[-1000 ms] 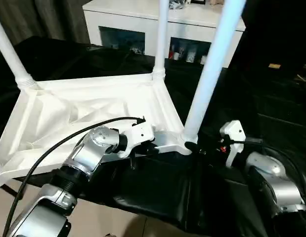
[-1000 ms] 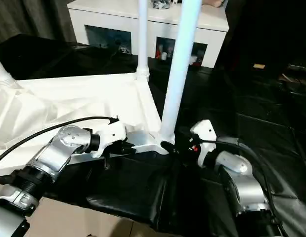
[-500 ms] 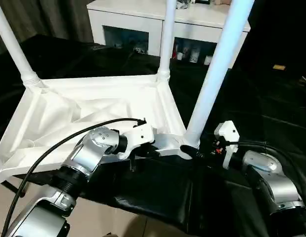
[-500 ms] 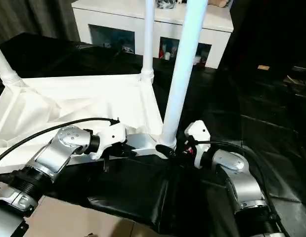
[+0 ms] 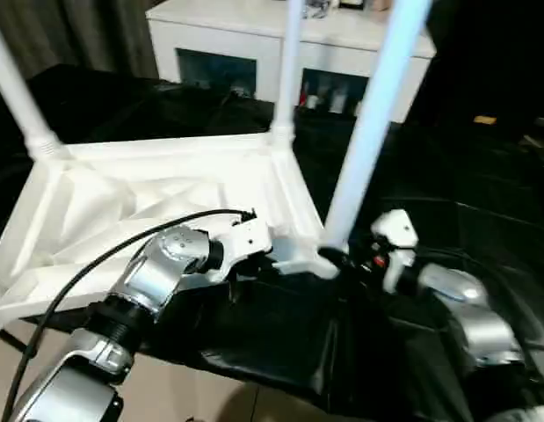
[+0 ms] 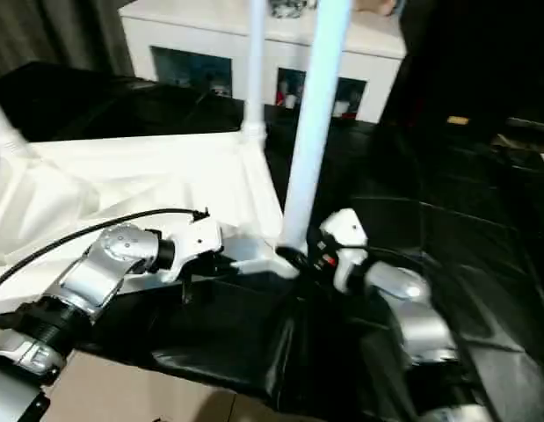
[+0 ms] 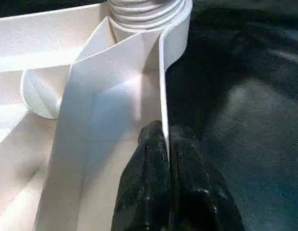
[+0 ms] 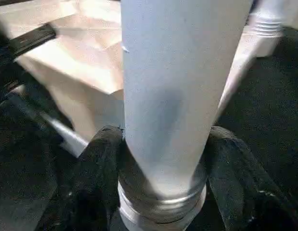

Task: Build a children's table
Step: Rotate leg to tighten

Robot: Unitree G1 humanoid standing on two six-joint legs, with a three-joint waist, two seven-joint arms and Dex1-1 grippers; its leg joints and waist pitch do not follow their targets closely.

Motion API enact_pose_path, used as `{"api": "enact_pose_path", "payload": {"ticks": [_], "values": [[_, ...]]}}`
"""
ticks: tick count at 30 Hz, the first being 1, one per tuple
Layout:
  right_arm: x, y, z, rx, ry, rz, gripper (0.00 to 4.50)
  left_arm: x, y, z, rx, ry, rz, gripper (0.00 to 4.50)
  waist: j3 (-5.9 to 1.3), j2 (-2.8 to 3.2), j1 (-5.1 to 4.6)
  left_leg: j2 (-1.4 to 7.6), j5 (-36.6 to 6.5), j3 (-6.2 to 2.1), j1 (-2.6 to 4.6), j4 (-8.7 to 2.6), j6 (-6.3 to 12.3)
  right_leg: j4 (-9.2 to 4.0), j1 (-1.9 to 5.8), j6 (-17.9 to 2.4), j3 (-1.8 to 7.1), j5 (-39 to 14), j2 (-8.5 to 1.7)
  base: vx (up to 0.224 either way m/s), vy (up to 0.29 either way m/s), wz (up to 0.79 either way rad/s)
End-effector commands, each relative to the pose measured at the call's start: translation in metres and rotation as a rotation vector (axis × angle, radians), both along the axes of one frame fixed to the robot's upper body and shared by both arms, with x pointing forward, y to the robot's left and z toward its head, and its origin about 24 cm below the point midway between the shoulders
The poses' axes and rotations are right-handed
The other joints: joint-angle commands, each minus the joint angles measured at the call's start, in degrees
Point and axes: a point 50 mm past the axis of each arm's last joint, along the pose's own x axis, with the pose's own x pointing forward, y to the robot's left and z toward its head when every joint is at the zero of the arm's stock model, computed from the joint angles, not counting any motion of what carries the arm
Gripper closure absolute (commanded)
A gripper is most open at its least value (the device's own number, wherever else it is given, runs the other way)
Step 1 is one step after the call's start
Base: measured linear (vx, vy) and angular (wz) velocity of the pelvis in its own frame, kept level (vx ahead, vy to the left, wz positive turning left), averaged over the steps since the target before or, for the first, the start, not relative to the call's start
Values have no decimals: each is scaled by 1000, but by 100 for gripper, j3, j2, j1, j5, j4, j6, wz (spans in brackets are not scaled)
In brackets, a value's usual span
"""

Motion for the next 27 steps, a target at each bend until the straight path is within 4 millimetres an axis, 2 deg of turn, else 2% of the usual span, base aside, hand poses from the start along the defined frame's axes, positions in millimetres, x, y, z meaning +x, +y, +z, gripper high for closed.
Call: {"api": "enact_pose_path", "payload": {"ticks": [1, 2, 3, 4, 6, 8, 11, 12, 14, 16, 17, 18, 21, 22, 25, 26, 27], "values": [[4, -20, -20, -43, 106, -220, 224, 0, -5, -9, 46, 9, 28, 450, -268, -2, 9, 108, -1113, -4, -16, -455, 159, -440, 305, -1129, 241, -1394, -272, 0, 0, 0], [5, -19, -20, -33, 111, -238, 227, 1, -6, -9, 45, 7, 38, 450, -270, 0, -8, 106, -1169, -10, -17, -461, 123, -457, 299, -1085, 244, -1522, -279, 0, 0, 0], [11, -12, -28, 23, 155, -403, 229, 8, -19, -10, 7, -10, 156, 450, -268, 11, -29, 109, -1203, -3, -22, -459, 99, -459, 291, -1082, 252, -1550, -275, 0, 0, 0], [11, -11, -30, 29, 162, -427, 232, 10, -22, -10, 1, -15, 178, 450, -254, 13, -50, 96, -1313, 1, -8, -467, 34, -498, 248, -1051, 249, -1754, -274, 0, 0, 0], [14, 3, -37, 52, 201, -518, 237, 16, -35, -10, -29, -33, 282, 450, -269, 10, -31, 89, -1389, -30, 7, -476, -34, -512, 264, -924, 229, -1964, -275, 0, 0, 0], [17, 18, -40, 58, 214, -546, 239, 18, -48, -7, -62, -47, 327, 450, -251, -2, -50, 78, -1497, -19, 3, -478, -23, -545, 238, -865, 238, -2041, -265, 0, 0, 0], [19, 38, -36, 90, 211, -508, 239, 18, -60, -4, -82, -65, 324, 450, -262, -15, -34, 72, -1522, -34, -11, -487, 51, -569, 247, -710, 236, -2161, -275, 0, 0, 0], [20, 42, -34, 100, 207, -497, 205, 18, -62, -4, -86, -71, 324, 450, -261, -12, -33, 74, -1518, -37, -17, -492, 63, -566, 251, -700, 234, -2139, -273, 0, 0, 0], [21, 47, -31, 107, 182, -483, 171, 17, -66, -2, -97, -78, 313, 450, -263, -16, -31, 75, -1479, -36, -36, -497, 92, -558, 255, -687, 234, -2038, -270, 0, 0, 0], [22, 47, -28, 111, 165, -486, 165, 17, -66, -2, -86, -86, 295, 450, -260, -15, -34, 73, -1504, -36, -37, -500, 107, -564, 252, -685, 232, -2077, -272, 0, 0, 0], [22, 47, -28, 111, 165, -486, 138, 17, -66, -2, -86, -86, 295, 450, -258, -11, -35, 79, -1513, -39, -34, -504, 111, -566, 246, -684, 234, -2088, -274, 0, 0, 0], [22, 45, -27, 110, 156, -496, 138, 17, -66, -3, -80, -89, 290, 450, -258, 0, -36, 82, -1517, -41, -31, -507, 105, -564, 244, -689, 234, -2083, -274, 0, 0, 0], [24, 31, -17, 105, 83, -509, 118, 16, -59, -3, -70, -94, 275, 450, -256, -8, -40, 82, -1569, -38, -33, -510, 102, -567, 240, -694, 236, -2077, -272, 0, 0, 0], [24, 28, -15, 100, 69, -505, 98, 16, -57, -3, -69, -94, 276, 450, -255, -12, -29, 82, -1550, -36, -36, -506, 116, -572, 243, -682, 239, -2066, -277, 0, 0, 0], [22, 15, -8, 42, 5, -490, 83, 16, -53, -1, -65, -102, 255, 450, -266, -21, -5, 90, -1351, -23, -42, -491, 178, -547, 243, -742, 246, -1796, -270, 0, 0, 0], [20, 9, -7, 19, -8, -465, 78, 16, -50, -1, -64, -101, 251, 450, -269, -23, -2, 89, -1226, -23, -74, -486, 207, -524, 279, -775, 244, -1629, -265, 0, 0, 0], [18, 5, -6, -1, -15, -435, 78, 15, -48, -1, -63, -101, 242, 450, -270, -18, 1, 89, -1166, -19, -80, -479, 219, -514, 278, -799, 247, -1543, -269, 0, 0, 0]]}}
